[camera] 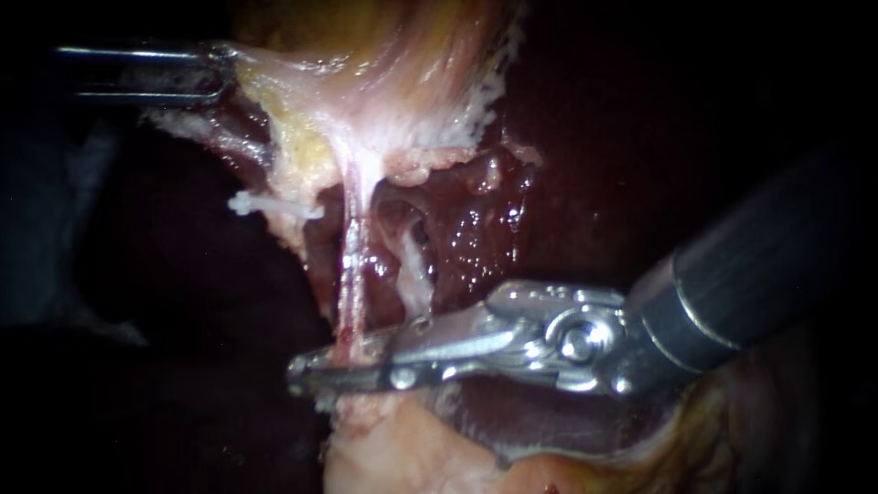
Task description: Going back first clip right tube
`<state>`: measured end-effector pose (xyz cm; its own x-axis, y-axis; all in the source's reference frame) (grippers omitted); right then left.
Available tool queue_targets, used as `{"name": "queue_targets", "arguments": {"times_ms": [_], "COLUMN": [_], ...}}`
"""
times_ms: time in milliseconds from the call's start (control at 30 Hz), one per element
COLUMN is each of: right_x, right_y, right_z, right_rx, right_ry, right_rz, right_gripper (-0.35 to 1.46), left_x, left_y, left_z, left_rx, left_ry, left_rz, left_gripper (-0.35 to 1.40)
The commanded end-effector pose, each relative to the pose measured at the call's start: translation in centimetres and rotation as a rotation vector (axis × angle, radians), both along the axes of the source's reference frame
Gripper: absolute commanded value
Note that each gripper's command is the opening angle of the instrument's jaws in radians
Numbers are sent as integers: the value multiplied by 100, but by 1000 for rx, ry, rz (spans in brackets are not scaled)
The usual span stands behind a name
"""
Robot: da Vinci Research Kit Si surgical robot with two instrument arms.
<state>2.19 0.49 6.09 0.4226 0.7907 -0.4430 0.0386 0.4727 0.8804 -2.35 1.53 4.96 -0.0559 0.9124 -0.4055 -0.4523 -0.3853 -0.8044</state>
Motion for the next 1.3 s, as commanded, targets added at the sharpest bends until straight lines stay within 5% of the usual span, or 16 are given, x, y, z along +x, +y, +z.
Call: {"name": "queue_targets", "arguments": {"times_ms": [33, 133, 233, 367, 633, 967, 1300], "right_x": [0, 0, 1, 0, -4, -35, -116], "right_y": [0, 0, 0, 2, 18, 22, 27], "right_z": [0, 1, 6, 14, 37, 42, 23], "right_rx": [1, -1, -34, -59, -242, -494, -617], "right_ry": [0, -1, 14, 25, 14, -2, 6], "right_rz": [1, 3, -2, 3, 70, 24, 17], "right_gripper": [-35, -29, 24, 42, 49, 50, 50], "left_x": [0, 0, 0, 0, 0, 0, 1], "left_y": [0, 0, 0, 0, -1, -1, -1], "left_z": [0, 0, 0, 0, 1, 1, 1], "left_rx": [0, 0, 0, 0, -1, -1, -1], "left_ry": [1, 1, 1, 1, 1, 1, 1], "left_rz": [0, 0, 0, 0, -1, -1, 0], "left_gripper": [-35, -35, -35, -35, -35, -35, -35]}}
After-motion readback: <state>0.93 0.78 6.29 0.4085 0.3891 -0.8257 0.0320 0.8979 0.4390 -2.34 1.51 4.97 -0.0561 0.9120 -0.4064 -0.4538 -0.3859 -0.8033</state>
